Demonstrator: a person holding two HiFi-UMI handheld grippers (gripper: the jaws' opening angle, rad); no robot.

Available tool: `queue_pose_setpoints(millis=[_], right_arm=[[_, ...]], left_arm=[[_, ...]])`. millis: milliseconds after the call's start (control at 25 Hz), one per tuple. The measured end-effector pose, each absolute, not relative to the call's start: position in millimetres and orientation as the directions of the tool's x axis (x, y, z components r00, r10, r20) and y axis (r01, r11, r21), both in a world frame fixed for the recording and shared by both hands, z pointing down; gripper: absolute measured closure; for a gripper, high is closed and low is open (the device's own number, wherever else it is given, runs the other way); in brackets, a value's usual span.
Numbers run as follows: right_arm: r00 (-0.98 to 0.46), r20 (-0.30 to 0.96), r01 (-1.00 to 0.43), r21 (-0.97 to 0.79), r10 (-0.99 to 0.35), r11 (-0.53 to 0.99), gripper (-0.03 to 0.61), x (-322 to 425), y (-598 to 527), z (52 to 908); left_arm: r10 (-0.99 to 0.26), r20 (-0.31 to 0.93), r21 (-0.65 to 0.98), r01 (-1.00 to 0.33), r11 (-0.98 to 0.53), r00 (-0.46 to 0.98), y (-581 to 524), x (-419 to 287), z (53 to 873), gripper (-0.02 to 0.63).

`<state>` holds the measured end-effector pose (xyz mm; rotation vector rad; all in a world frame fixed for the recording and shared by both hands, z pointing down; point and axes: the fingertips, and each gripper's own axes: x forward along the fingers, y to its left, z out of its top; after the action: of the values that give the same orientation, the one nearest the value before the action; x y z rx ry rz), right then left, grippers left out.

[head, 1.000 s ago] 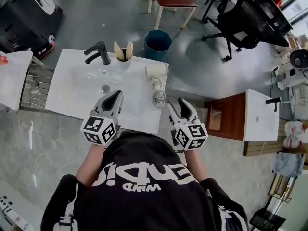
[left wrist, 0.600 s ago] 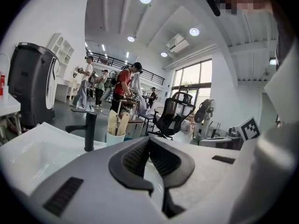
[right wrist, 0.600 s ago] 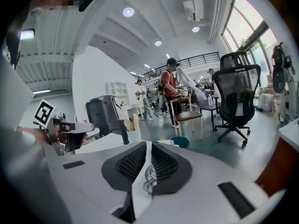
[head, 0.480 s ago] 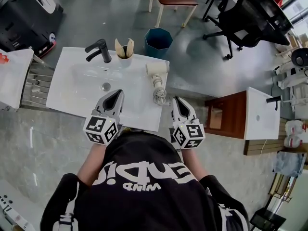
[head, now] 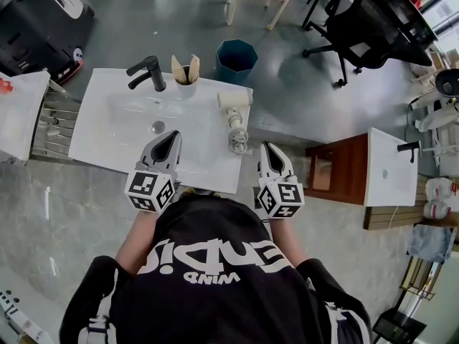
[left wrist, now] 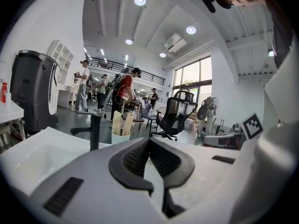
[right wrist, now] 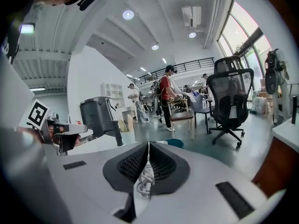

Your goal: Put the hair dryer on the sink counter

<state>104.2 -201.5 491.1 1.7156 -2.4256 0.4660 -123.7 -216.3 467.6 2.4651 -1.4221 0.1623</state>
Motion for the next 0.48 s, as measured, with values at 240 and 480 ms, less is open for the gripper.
queue_pose_setpoints(millis=[240,480], right_arm=[[-0.321,0.284,-0.944,-0.173,-0.904,0.281,0.554,109.4,-201.4,493.7],[-0.326,0.285,-0.942,-0.176,-0.901,0.286,0.554,109.6,-200.5,494.4]], left_arm=[[-0.831,0.244,0.192,-0.865,-0.464,0.500,-216.3,-125.3,469.9,0.604],[-0.829,0.250,0.194,-0.864,-0.464,0.501,-214.9,-124.4,471.0,0.604]])
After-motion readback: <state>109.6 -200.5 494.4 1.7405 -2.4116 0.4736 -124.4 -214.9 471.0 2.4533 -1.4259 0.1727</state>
